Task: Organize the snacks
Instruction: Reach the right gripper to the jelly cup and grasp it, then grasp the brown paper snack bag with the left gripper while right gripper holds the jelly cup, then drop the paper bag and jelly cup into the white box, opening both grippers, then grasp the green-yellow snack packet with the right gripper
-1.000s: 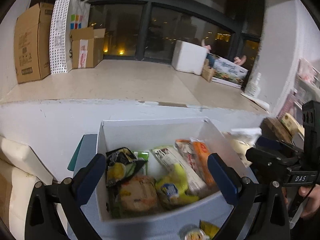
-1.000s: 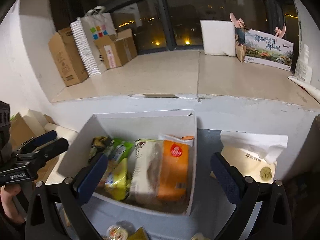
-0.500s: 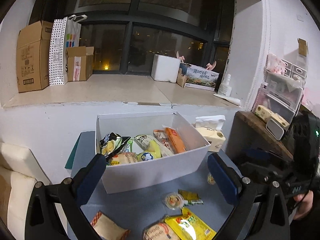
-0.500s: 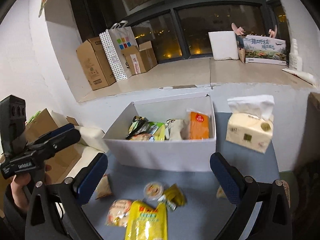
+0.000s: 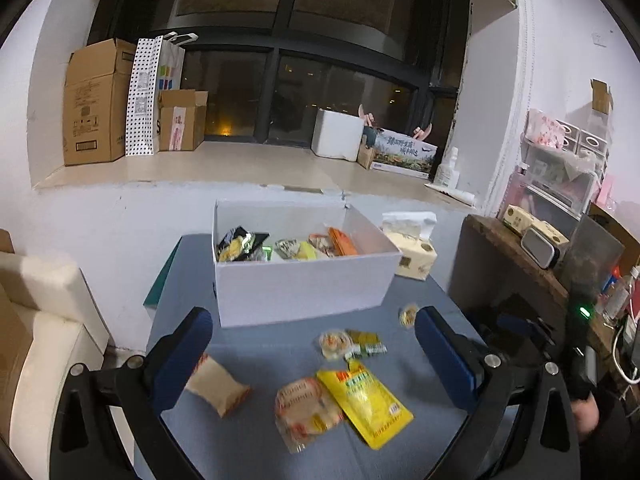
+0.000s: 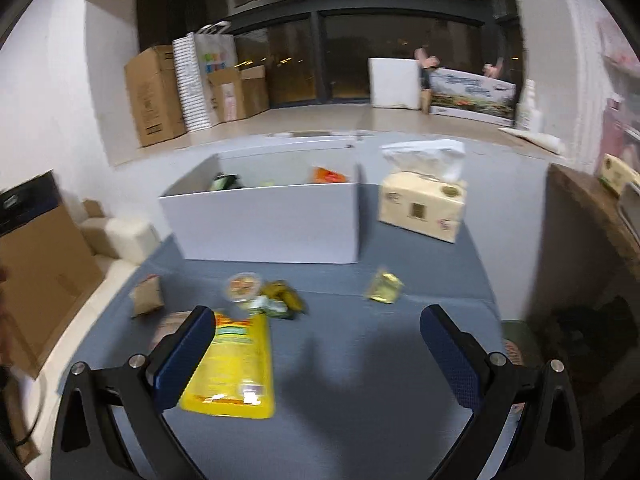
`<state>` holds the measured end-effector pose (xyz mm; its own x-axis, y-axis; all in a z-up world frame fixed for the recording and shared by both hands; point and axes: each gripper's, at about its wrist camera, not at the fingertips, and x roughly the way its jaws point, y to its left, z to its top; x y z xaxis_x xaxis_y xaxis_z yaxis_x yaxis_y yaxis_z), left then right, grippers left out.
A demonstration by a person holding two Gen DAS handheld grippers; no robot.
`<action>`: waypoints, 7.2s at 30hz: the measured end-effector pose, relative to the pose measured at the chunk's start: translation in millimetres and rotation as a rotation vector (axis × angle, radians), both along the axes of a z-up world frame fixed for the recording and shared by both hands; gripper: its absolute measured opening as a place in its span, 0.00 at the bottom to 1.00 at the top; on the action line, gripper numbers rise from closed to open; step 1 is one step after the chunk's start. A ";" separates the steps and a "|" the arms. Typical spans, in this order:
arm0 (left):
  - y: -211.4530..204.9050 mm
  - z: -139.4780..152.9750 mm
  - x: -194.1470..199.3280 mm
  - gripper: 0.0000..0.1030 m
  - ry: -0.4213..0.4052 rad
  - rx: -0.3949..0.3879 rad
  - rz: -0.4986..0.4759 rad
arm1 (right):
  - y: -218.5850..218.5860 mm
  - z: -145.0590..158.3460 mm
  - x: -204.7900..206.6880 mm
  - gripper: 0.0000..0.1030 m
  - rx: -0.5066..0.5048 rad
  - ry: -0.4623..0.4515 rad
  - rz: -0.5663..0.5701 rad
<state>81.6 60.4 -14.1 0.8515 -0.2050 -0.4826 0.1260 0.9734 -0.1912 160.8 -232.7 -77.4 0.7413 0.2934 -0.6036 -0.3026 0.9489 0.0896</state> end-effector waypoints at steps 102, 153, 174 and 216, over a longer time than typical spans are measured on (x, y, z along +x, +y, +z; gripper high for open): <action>4.9 -20.7 103.2 0.51 0.090 0.046 -0.031 | 49.1 44.6 38.1 0.34 0.112 0.061 0.134; 28.7 -14.7 150.6 1.00 0.103 0.108 0.019 | 59.8 82.4 120.7 1.00 0.166 0.027 0.195; 12.0 -77.8 -15.4 1.00 0.168 -0.029 0.015 | -7.0 -23.5 -25.8 1.00 0.310 0.203 0.102; -16.9 -81.8 -30.1 1.00 0.187 -0.018 -0.021 | 93.8 -85.8 112.5 0.43 -0.131 0.280 0.246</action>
